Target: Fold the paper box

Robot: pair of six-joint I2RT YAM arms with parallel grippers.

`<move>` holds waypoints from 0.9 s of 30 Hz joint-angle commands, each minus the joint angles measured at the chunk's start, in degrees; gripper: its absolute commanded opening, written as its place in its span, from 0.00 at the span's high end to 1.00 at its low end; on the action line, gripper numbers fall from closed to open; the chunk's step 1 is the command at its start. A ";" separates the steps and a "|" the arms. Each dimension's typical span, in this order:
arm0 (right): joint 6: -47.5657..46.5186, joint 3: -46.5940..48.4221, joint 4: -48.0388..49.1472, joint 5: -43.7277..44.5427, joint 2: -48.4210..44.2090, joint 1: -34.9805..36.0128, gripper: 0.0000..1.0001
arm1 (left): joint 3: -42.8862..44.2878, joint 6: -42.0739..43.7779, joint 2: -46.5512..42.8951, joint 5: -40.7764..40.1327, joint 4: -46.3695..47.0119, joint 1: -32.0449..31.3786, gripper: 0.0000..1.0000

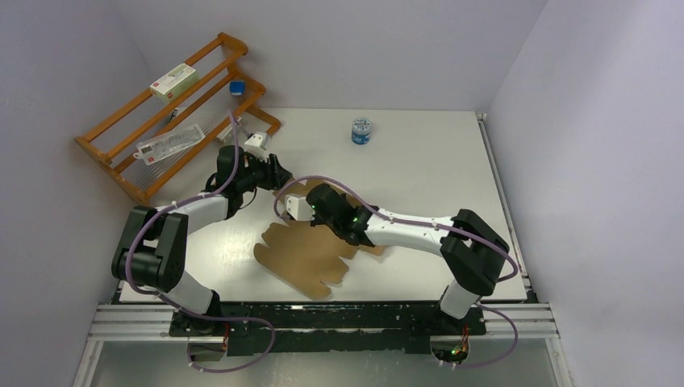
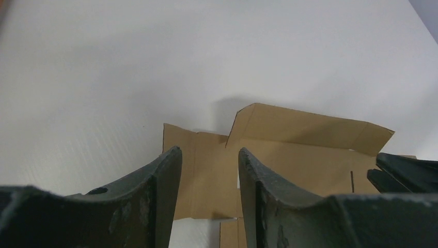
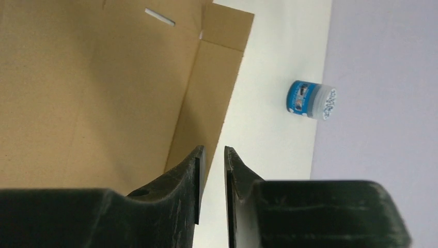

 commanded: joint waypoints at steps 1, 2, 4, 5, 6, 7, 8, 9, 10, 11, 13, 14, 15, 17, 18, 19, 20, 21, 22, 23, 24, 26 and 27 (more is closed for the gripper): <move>-0.05 1.64 -2.66 -4.35 1.71 -2.55 0.74 | 0.04 1.16 -0.76 0.54 -0.71 0.45 0.50; 0.13 1.87 -3.14 -5.78 1.84 -3.96 0.72 | 0.16 1.17 -1.49 0.01 -1.31 0.61 0.50; 2.09 3.78 -5.28 -10.49 2.14 -7.34 0.68 | 0.65 1.20 -2.39 -1.21 -3.38 1.01 0.49; 3.37 5.39 -6.39 -13.26 2.55 -9.33 0.67 | 0.92 1.10 -2.64 -1.89 -4.13 1.26 0.49; 4.73 7.37 -7.37 -16.24 2.99 -11.04 0.65 | 1.13 1.07 -2.71 -2.15 -4.65 1.46 0.49; 5.82 8.97 -8.42 -18.97 3.66 -12.67 0.63 | 1.36 1.02 -2.65 -2.07 -5.12 1.71 0.49; 6.50 10.42 -9.30 -21.96 4.59 -14.07 0.60 | 1.59 1.00 -2.49 -2.06 -5.32 1.92 0.49; 7.07 11.63 -9.92 -24.43 5.59 -15.34 0.58 | 1.68 0.83 -2.20 -2.08 -5.42 2.08 0.49; 7.84 12.97 -10.45 -25.85 6.91 -16.73 0.57 | 1.85 0.87 -1.98 -2.03 -5.67 2.13 0.49; 8.56 14.64 -11.27 -28.30 8.12 -17.77 0.55 | 2.11 1.05 -1.69 -2.19 -6.21 2.21 0.49; 9.35 18.51 -15.06 -33.84 11.10 -19.87 0.53 | 2.87 1.53 -1.29 -2.88 -7.81 2.35 0.49; 9.75 20.06 -16.28 -35.85 12.45 -20.74 0.53 | 3.12 1.71 -1.24 -3.03 -8.38 2.44 0.49; 9.96 21.58 -17.46 -37.22 13.83 -21.62 0.52 | 3.19 1.76 -1.15 -3.06 -8.56 2.61 0.49; 10.19 24.03 -18.98 -41.10 16.11 -23.25 0.52 | 3.20 1.86 -1.01 -3.07 -8.56 2.81 0.49; 10.32 25.24 -19.90 -42.99 17.13 -23.96 0.52 | 3.28 1.79 -0.86 -3.00 -8.56 2.98 0.48; 10.43 26.40 -20.87 -44.90 18.30 -24.47 0.52 | 3.40 1.82 -0.63 -2.79 -8.64 3.13 0.48; 10.43 27.55 -22.08 -45.97 19.28 -24.90 0.52 | 3.69 1.87 -0.35 -2.54 -8.91 3.26 0.48; 10.27 28.60 -23.24 -46.28 20.18 -25.01 0.51 | 3.99 2.05 -0.05 -2.29 -9.33 3.32 0.48; 10.05 29.49 -24.44 -46.09 21.21 -25.07 0.51 | 4.25 2.12 0.14 -2.16 -9.67 3.36 0.48; 9.97 30.25 -25.49 -45.80 22.10 -25.24 0.51 | 4.40 2.19 0.33 -1.92 -9.81 3.44 0.48; 9.91 30.86 -26.53 -46.13 22.90 -25.52 0.51 | 4.43 2.21 0.37 -1.73 -9.91 3.46 0.48; 9.91 32.07 -28.69 -47.95 24.17 -26.18 0.51 | 4.36 2.14 0.38 -1.39 -9.63 3.53 0.48; 9.88 32.27 -29.33 -48.70 24.44 -26.41 0.52 | 4.35 2.13 0.41 -1.20 -9.51 3.54 0.48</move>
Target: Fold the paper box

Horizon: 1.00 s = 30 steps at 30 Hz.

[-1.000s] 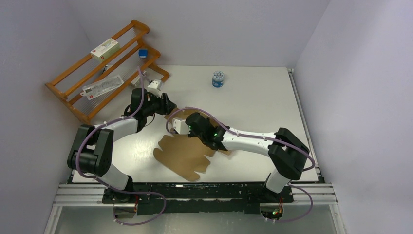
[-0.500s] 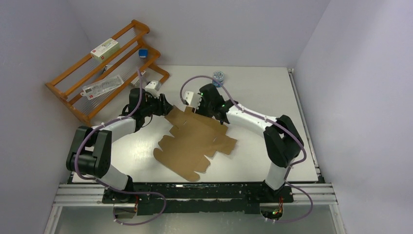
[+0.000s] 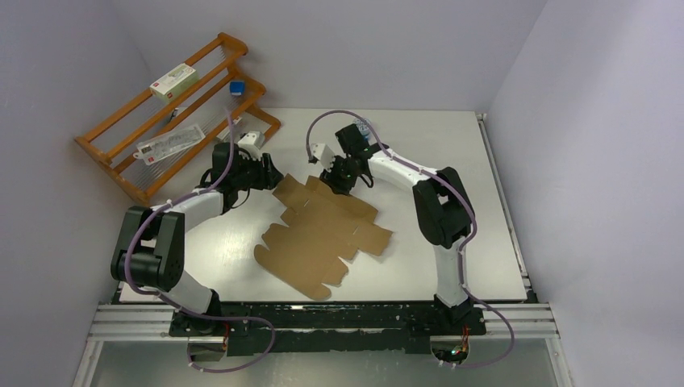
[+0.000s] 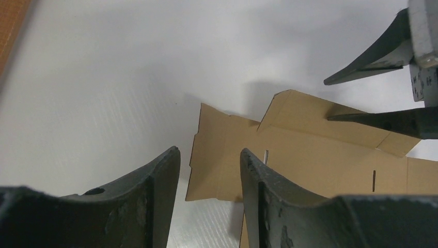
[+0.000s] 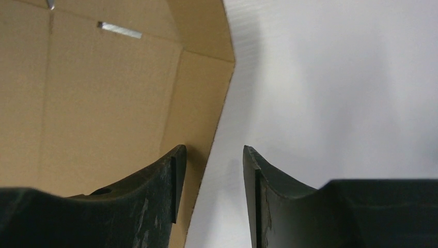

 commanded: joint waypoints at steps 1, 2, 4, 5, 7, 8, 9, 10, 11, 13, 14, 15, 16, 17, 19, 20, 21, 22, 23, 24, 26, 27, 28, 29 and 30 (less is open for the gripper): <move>0.43 2.67 -6.61 -5.73 1.62 -1.04 0.52 | 1.90 1.03 0.50 1.41 -0.47 0.51 0.48; 0.23 2.55 -7.00 -6.29 1.68 -1.12 0.52 | 1.93 1.03 0.57 1.48 -0.48 0.51 0.48; 0.22 2.18 -7.37 -6.24 1.70 -1.30 0.53 | 1.94 1.03 0.65 1.70 -0.48 0.59 0.48; 0.21 2.15 -7.64 -6.20 1.82 -1.51 0.53 | 2.01 1.10 0.74 1.75 -0.62 0.59 0.48; -0.10 2.53 -8.99 -6.59 1.98 -1.83 0.56 | 2.11 1.12 0.70 1.75 -0.81 0.68 0.48; -0.26 2.54 -9.47 -6.83 2.00 -2.01 0.58 | 2.07 1.13 0.68 1.75 -0.83 0.73 0.49; -0.50 2.50 -9.80 -6.99 1.94 -2.13 0.60 | 2.03 1.12 0.59 1.72 -0.76 0.76 0.48; -0.72 2.54 -10.06 -7.08 1.73 -2.14 0.63 | 1.94 1.12 0.57 1.68 -0.72 0.89 0.48; -0.86 2.63 -10.35 -7.07 1.57 -2.19 0.66 | 1.94 1.14 0.51 1.75 -0.74 0.93 0.48; -1.48 3.26 -11.38 -7.11 1.26 -2.15 0.72 | 1.94 1.04 0.49 1.88 -0.66 1.09 0.49; -1.76 3.62 -11.83 -7.21 1.24 -2.15 0.76 | 2.02 0.96 0.39 2.11 -0.65 1.23 0.49; -2.13 3.97 -12.15 -7.17 1.16 -2.14 0.80 | 2.03 0.91 0.29 2.44 -0.61 1.35 0.49; -2.26 4.25 -12.55 -6.78 1.06 -2.08 0.86 | 1.95 0.68 0.06 2.65 -0.49 1.52 0.49; -2.48 4.45 -12.71 -6.21 0.79 -2.02 0.90 | 1.82 0.56 -0.22 2.97 -0.29 1.73 0.49; -3.36 4.67 -12.75 -4.31 0.01 -1.54 0.99 | 1.55 0.08 -0.88 3.52 0.40 2.14 0.49; -3.86 4.81 -12.87 -3.14 -0.38 -1.20 1.00 | 1.44 -0.20 -1.16 3.78 0.74 2.31 0.49; -5.10 4.94 -12.95 -1.69 -0.95 -0.79 1.00 | 1.42 -0.44 -1.43 3.92 0.97 2.42 0.49; -6.06 4.87 -12.65 0.26 -1.65 0.13 1.00 | 1.41 -0.59 -1.55 4.09 1.14 2.51 0.49; -6.98 4.63 -11.83 2.55 -2.51 0.80 1.00 | 1.48 -0.82 -1.59 4.31 1.25 2.59 0.49; -7.78 4.28 -10.81 4.60 -3.31 1.52 1.00 | 1.50 -0.99 -1.68 4.52 1.42 2.57 0.49; -9.61 3.88 -9.28 8.97 -4.56 2.94 1.00 | 1.43 -1.43 -1.60 4.74 1.83 2.70 0.49; -10.44 3.49 -8.03 10.83 -5.16 3.69 1.00 | 1.29 -1.69 -1.54 4.45 1.95 2.77 0.49; -11.54 3.02 -7.15 12.78 -5.80 4.31 1.00 | 1.12 -1.98 -1.53 3.77 2.02 2.91 0.50; -12.52 2.12 -5.67 15.56 -6.59 5.08 1.00 | 0.96 -2.28 -1.62 3.62 2.11 3.26 0.50; -13.73 0.91 -3.92 17.44 -7.37 5.86 1.00 | 0.78 -2.63 -1.73 3.67 2.22 3.68 0.50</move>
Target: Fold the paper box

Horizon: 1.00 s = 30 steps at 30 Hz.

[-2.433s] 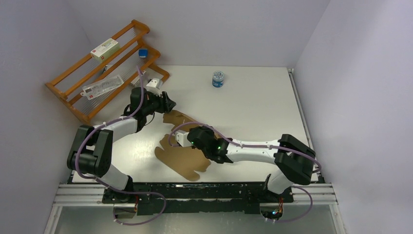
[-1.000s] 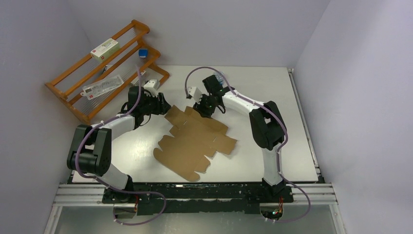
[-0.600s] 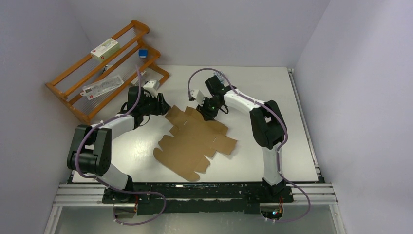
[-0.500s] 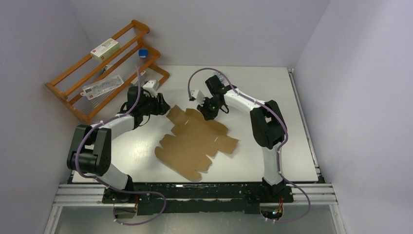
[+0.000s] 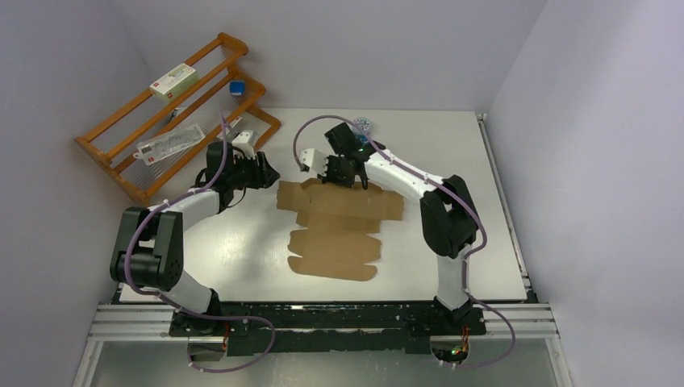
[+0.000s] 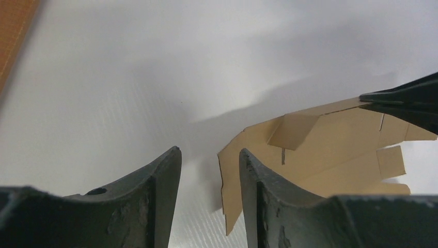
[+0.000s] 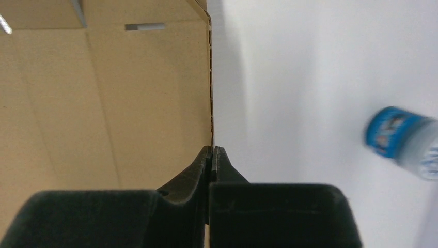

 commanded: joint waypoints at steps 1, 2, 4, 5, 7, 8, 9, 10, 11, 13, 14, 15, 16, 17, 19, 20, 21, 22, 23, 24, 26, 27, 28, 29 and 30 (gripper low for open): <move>-6.71 -3.62 7.52 12.51 -5.48 3.17 1.00 | 0.58 -1.99 -1.73 0.95 2.81 1.92 0.50; -7.91 -5.56 9.91 14.34 -6.68 3.80 1.00 | 0.26 -2.52 -1.89 0.75 3.08 2.49 0.50; -10.46 -9.48 14.62 17.31 -9.20 4.92 1.00 | -0.08 -3.23 -1.94 -0.04 3.29 3.45 0.50; -11.70 -11.46 17.04 18.69 -10.36 5.51 1.00 | -0.10 -3.25 -1.77 -0.85 3.03 3.69 0.50; -13.63 -15.01 21.57 21.48 -12.94 6.82 1.00 | -0.02 -3.18 -1.25 -2.29 2.43 3.98 0.50; -14.70 -16.49 23.33 22.81 -13.89 7.45 1.00 | -0.02 -3.31 -0.80 -2.34 2.50 4.15 0.50; -15.62 -17.94 25.11 23.95 -14.76 8.16 1.00 | -0.09 -3.43 -0.33 -1.96 2.82 4.34 0.50; -16.50 -19.26 26.89 24.94 -15.53 8.78 1.00 | -0.10 -3.66 0.34 -1.26 3.67 4.38 0.50; -17.31 -20.41 28.46 25.85 -16.19 9.56 1.00 | -0.18 -3.95 1.36 -0.29 4.75 4.39 0.51; -18.70 -22.18 31.01 27.20 -16.94 10.58 1.00 | 0.25 -4.53 3.54 2.30 5.80 4.34 0.51; -19.18 -22.90 31.99 28.15 -17.18 11.10 1.00 | 0.45 -4.70 4.56 3.11 6.13 4.30 0.51; -19.54 -23.43 32.51 29.03 -17.38 11.61 1.00 | 0.50 -4.91 5.57 3.75 6.67 4.30 0.51; -19.93 -23.84 32.85 29.92 -17.48 12.12 1.00 | 0.39 -5.29 6.35 4.38 7.54 4.23 0.51; -20.06 -24.26 33.08 30.68 -17.60 12.61 1.00 | 0.16 -5.91 7.04 5.19 8.70 4.17 0.51; -20.12 -25.53 33.66 31.47 -18.03 13.33 1.00 | 0.06 -6.55 8.66 6.90 10.36 3.77 0.51; -19.96 -26.30 34.09 31.50 -18.41 13.60 1.00 | 0.44 -6.56 9.50 7.10 10.34 3.34 0.51; -19.84 -27.21 34.64 31.50 -18.81 13.79 1.00 | 0.89 -6.31 10.39 7.08 10.03 2.88 0.51; -19.73 -28.29 35.27 31.55 -19.29 14.12 1.00 | 1.33 -6.19 11.12 7.05 9.70 2.36 0.51; -19.54 -29.29 36.18 31.75 -19.59 14.35 1.00 | 1.69 -6.00 11.84 7.16 9.53 1.86 0.51; -19.32 -30.36 36.52 32.21 -19.97 14.64 1.00 | 1.93 -5.98 12.43 7.13 9.57 1.31 0.51; -18.65 -31.96 38.44 32.67 -20.50 15.25 1.00 | 2.29 -5.55 13.35 7.01 9.75 0.25 0.51; -18.22 -32.58 38.72 32.99 -20.73 15.60 1.00 | 2.38 -5.34 13.79 7.19 10.02 -0.23 0.51; -17.72 -33.24 39.01 33.27 -20.92 15.98 1.00 | 2.32 -5.29 14.36 7.97 11.27 -0.61 0.51; -17.40 -33.81 39.21 33.53 -21.18 16.15 1.00 | 2.27 -5.53 14.96 8.80 12.35 -1.01 0.51; -17.09 -34.46 39.52 33.77 -21.49 16.56 1.00 | 2.34 -5.73 15.55 9.73 13.11 -1.32 0.51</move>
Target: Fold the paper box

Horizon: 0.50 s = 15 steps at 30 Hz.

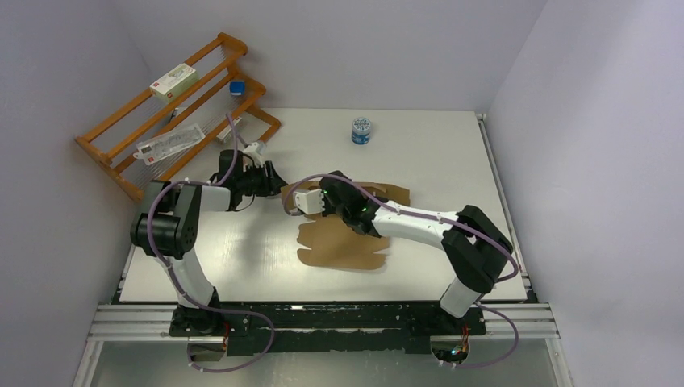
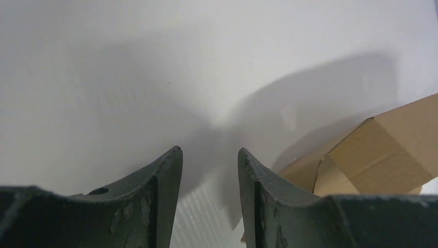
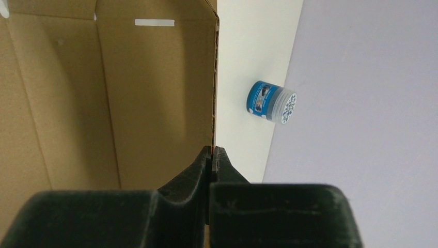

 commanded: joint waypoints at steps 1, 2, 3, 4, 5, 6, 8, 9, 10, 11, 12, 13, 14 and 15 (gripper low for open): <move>1.22 -2.53 3.99 2.45 -2.39 1.70 1.00 | 1.79 -0.03 2.09 5.09 6.11 -1.80 0.52; 1.41 -3.30 4.60 2.90 -2.65 2.03 1.00 | 1.83 0.02 2.40 5.60 6.54 -2.14 0.52; 1.61 -3.98 4.91 3.61 -3.01 2.32 1.00 | 1.93 0.16 2.61 6.20 6.83 -2.50 0.51; 1.91 -4.53 5.01 4.05 -3.33 2.50 1.00 | 1.97 0.48 2.62 6.96 7.24 -2.95 0.52; 2.15 -5.12 4.90 4.29 -3.60 2.61 1.00 | 1.88 0.81 2.48 7.77 7.65 -3.28 0.52; 2.48 -5.59 4.80 4.40 -3.88 2.74 1.00 | 1.77 1.17 2.23 8.45 7.98 -3.56 0.52; 2.91 -6.68 5.16 4.91 -4.41 2.80 1.00 | 1.31 2.05 1.41 9.89 7.99 -4.10 0.53; 3.02 -7.11 5.27 5.39 -4.56 2.87 1.00 | 1.04 2.43 0.90 10.82 8.09 -4.32 0.53; 3.17 -7.43 5.35 5.88 -4.81 2.92 1.00 | 0.59 2.63 0.33 11.51 8.38 -4.56 0.53; 3.41 -7.85 5.70 6.51 -4.97 2.95 1.00 | -0.07 2.73 -0.44 12.07 8.63 -4.80 0.54; 3.60 -8.09 6.24 6.87 -5.20 3.09 1.00 | -0.40 2.89 -0.87 12.51 8.86 -5.14 0.54; 3.73 -8.61 6.62 7.04 -5.47 3.21 1.00 | -1.22 2.98 -1.69 13.15 9.12 -5.53 0.54; 3.83 -9.05 7.09 7.37 -5.70 3.35 1.00 | -1.95 3.00 -2.31 13.55 9.50 -6.01 0.55; 3.85 -9.59 7.87 7.84 -5.82 3.56 1.00 | -2.82 3.07 -2.84 13.82 10.00 -6.60 0.55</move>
